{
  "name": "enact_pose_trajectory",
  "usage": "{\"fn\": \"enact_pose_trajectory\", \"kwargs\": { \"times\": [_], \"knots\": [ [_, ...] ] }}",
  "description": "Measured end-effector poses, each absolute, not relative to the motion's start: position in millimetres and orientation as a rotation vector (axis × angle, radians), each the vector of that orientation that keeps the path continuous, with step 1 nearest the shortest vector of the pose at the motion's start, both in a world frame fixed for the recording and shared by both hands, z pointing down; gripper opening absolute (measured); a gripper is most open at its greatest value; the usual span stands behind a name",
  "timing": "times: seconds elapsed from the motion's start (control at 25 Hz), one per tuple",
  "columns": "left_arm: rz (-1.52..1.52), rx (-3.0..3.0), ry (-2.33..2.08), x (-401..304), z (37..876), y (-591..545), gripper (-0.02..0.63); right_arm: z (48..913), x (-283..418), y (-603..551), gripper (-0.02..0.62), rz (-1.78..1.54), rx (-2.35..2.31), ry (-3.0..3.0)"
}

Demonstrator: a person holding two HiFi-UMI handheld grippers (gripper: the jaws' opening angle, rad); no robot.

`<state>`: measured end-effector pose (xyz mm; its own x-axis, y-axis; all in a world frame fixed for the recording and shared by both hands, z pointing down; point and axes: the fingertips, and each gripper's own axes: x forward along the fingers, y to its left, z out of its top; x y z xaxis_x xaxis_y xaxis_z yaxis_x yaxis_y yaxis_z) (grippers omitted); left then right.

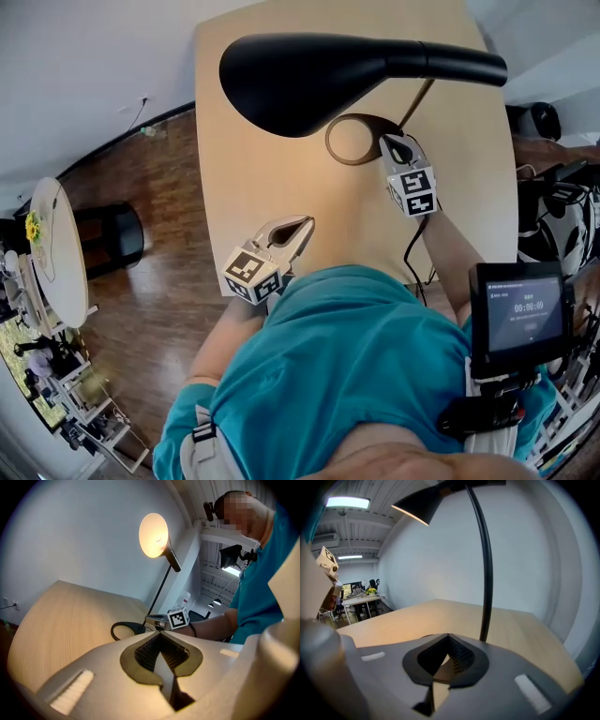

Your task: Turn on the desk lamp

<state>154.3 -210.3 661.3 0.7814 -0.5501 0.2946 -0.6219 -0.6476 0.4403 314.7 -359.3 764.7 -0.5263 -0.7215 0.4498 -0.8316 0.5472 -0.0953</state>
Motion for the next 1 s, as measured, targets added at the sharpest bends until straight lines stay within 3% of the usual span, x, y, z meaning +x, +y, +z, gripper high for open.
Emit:
{"fn": "enact_pose_trajectory", "kwargs": {
  "times": [0.24, 0.56, 1.0],
  "knots": [
    [0.164, 2.469, -0.925, 157.5, 661.9, -222.3, 0.000, 714.3, 302.6, -353.3, 0.002, 0.401, 1.206, -2.604],
    [0.062, 2.507, -1.097, 244.3, 617.0, -252.1, 0.002, 647.1, 371.0, -380.5, 0.002, 0.290, 0.947, -2.808],
    [-0.102, 2.611, -1.182, 178.0, 609.7, -118.6, 0.002, 628.2, 336.3, -235.9, 0.002, 0.188, 0.844, -2.888]
  ]
}}
